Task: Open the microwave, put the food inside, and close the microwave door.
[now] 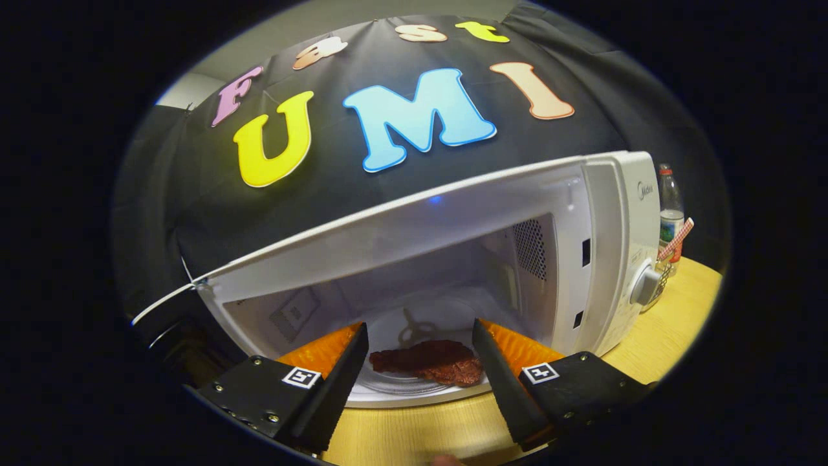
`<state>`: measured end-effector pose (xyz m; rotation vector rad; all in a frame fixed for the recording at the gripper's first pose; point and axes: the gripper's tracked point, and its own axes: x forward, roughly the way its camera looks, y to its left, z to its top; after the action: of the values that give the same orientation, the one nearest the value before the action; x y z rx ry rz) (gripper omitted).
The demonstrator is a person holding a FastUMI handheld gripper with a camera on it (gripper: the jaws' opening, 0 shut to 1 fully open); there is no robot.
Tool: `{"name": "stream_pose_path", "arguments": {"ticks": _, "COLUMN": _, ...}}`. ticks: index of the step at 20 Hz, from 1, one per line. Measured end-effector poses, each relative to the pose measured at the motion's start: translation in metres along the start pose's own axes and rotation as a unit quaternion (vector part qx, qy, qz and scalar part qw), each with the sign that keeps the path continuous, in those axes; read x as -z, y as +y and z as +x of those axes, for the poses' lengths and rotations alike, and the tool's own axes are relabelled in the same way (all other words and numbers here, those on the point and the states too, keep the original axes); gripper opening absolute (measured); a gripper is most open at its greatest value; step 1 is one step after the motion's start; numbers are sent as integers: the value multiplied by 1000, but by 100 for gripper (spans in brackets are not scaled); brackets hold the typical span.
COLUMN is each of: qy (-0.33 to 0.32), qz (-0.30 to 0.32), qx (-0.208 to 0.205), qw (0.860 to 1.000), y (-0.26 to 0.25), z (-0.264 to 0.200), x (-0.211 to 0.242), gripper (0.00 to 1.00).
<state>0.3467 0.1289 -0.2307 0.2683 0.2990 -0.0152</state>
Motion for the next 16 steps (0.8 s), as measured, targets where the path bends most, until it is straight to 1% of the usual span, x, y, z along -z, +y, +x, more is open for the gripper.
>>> {"name": "stream_pose_path", "arguments": {"ticks": 4, "qy": -20, "qz": -41, "qx": -24, "qw": 999, "y": 11, "z": -47, "x": -27, "gripper": 97}}
{"name": "stream_pose_path", "arguments": {"ticks": 9, "qy": -34, "qz": -61, "qx": -66, "qw": 995, "y": 36, "z": -113, "x": -52, "gripper": 97}}
{"name": "stream_pose_path", "arguments": {"ticks": 12, "qy": -42, "qz": -71, "qx": -89, "qw": 993, "y": 52, "z": -149, "x": -61, "gripper": 97}}
{"name": "stream_pose_path", "arguments": {"ticks": 16, "qy": -44, "qz": -84, "qx": -114, "qw": 989, "y": 73, "z": -185, "x": -64, "gripper": 97}}
